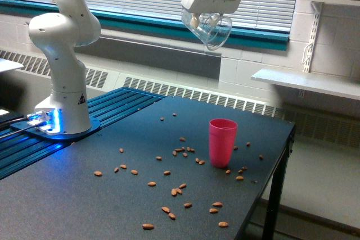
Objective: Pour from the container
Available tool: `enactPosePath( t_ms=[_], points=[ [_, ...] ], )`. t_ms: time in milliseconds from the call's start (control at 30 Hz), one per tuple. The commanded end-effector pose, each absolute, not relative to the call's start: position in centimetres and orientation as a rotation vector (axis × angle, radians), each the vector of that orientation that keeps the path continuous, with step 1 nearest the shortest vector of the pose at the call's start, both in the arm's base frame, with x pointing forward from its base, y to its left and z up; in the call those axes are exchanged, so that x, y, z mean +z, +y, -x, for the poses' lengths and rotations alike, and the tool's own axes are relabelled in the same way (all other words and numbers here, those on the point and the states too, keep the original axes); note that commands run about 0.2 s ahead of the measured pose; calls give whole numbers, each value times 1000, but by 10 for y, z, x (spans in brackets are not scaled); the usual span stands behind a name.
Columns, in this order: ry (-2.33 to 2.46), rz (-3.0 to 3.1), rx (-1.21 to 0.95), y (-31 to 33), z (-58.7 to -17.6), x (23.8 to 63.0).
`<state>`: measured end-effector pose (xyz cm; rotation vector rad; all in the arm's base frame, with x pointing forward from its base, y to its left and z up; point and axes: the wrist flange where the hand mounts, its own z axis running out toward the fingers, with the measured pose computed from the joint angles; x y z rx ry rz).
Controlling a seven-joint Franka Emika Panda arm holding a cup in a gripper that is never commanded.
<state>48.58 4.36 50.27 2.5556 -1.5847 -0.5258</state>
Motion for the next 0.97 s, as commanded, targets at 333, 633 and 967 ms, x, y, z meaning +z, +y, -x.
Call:
enactPosePath(
  t_ms=[333,633,967],
  points=[
    [-1578,-2498,-384,99,-450,510],
    [-1474,-2427,-354,77,-464,532],
    [-1514,-2440,-364,91,-477,577]
  ],
)
